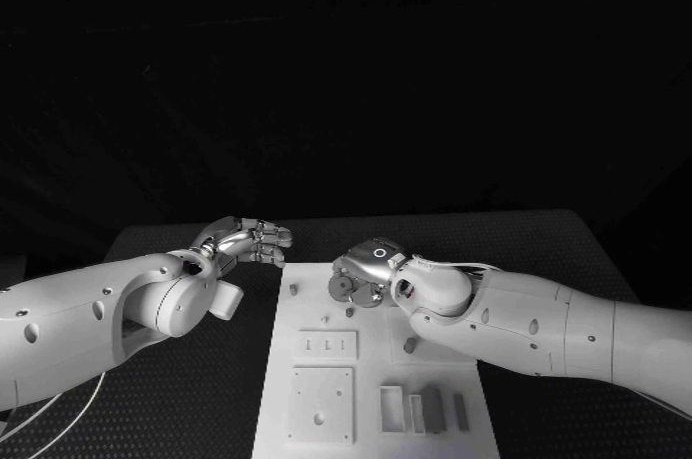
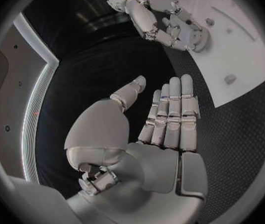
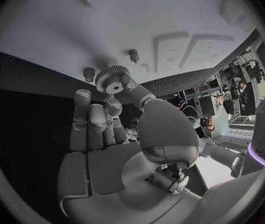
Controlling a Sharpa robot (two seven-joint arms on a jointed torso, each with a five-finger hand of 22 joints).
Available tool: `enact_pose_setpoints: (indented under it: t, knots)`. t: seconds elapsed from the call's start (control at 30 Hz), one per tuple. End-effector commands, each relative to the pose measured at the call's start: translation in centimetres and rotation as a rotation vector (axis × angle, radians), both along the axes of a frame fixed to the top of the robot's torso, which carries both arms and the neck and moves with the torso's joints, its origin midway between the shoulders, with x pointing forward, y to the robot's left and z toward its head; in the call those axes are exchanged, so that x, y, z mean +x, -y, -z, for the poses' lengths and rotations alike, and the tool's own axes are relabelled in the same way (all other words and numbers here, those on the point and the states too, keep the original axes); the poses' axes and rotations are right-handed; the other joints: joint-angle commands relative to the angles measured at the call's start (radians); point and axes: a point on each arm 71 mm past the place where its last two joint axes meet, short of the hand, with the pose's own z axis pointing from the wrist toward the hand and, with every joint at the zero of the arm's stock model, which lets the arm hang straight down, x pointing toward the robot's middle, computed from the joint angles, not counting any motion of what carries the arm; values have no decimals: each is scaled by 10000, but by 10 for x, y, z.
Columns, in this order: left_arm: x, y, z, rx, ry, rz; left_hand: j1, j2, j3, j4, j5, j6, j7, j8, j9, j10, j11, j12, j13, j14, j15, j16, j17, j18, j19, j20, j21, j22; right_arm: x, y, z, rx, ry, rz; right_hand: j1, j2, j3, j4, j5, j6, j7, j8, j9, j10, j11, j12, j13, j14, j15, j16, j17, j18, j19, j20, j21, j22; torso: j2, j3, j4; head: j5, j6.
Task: Assemble the parts on the task board
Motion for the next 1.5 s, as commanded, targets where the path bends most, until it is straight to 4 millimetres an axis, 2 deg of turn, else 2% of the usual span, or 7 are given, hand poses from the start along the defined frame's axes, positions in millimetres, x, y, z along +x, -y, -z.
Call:
enact_pose_setpoints:
  t: [0.03, 0.5, 0.8, 1.07, 1.23, 1.33, 1.5]
  knots:
    - [0, 2, -2, -42, 97, 138, -23, -39, -30, -4, -15, -100, 2, -36, 18, -17, -14, -58, 2, 1, 25, -43, 17, 133, -54, -9, -63, 12, 0, -2, 3, -232, -9, -41, 91, 61, -22, 52, 34, 1585, -161, 102, 186, 53, -40, -13, -10, -7, -48, 29, -12, 206, 36, -15, 46, 139, -4, 6, -32, 14, -3]
    - [0, 2, -2, -44, 89, 156, -25, -39, -32, -3, -15, -100, 5, -41, 20, -14, -14, -67, 3, 6, 26, -60, 31, 134, -53, -8, -69, 17, 3, -2, 12, -384, -142, 65, 77, 25, -46, 53, 34, 1559, -150, 74, 179, 48, -30, -41, -26, -59, -46, 11, -114, 207, 30, -13, 30, 131, -10, 9, -38, 61, -51]
    - [0, 1, -2, -42, 85, 138, -25, -41, -32, -3, -15, -101, 6, -43, 22, -13, -13, -72, 4, 8, 26, -67, 37, 134, -52, -8, -71, 20, 6, 3, 14, -419, -281, 265, -31, -360, -103, 76, 33, 1294, -18, -159, 74, -4, 90, -133, -71, -106, 47, -57, -157, 207, 1, 4, -44, 99, -12, 9, -48, 55, -67]
    - [-1, 0, -2, -38, 82, 111, -22, -43, -32, -6, -15, -100, 6, -45, 23, -12, -13, -76, 5, 11, 26, -74, 44, 135, -52, -8, -74, 22, 8, 8, 14, -261, -332, 382, -63, -452, -92, 82, 32, 1237, 18, -219, 44, -16, 125, -144, -75, -113, 81, -67, -166, 207, 8, 9, -62, 91, -7, 19, -53, 52, -73]
    - [-1, 0, -2, -40, 81, 118, -22, -44, -32, -7, -15, -100, 6, -45, 23, -12, -13, -77, 5, 12, 26, -76, 46, 135, -52, -8, -75, 23, 8, 6, 13, 68, -338, 382, -196, -762, -94, 119, 30, 509, 232, -666, -167, -133, 321, -209, -93, -166, 246, -101, -180, 207, 2, 32, -114, 69, -11, 16, -55, 56, -60]
    - [-1, 0, -2, -41, 80, 123, -23, -44, -32, -6, -15, -101, 7, -46, 24, -12, -12, -79, 5, 13, 26, -79, 48, 135, -52, -8, -76, 24, 8, 6, 12, 219, -310, 417, -364, -1105, -27, 247, 29, -180, 395, -1052, -351, -257, 485, -240, -96, -209, 414, -109, -182, 207, 22, 65, -160, 42, -8, 18, -45, 32, -66]
    - [-1, 0, -2, -33, 87, 95, -23, -46, -33, -6, -15, -102, 9, -48, 24, -12, -12, -81, 5, 13, 26, -83, 51, 134, -52, -7, -78, 25, 7, 9, 11, 479, -301, 441, -479, -1536, 183, 536, 29, -597, 502, -1243, -435, -380, 587, -226, -86, -260, 513, -108, -182, 207, 45, 86, -198, 29, -17, 23, -43, 23, -55]
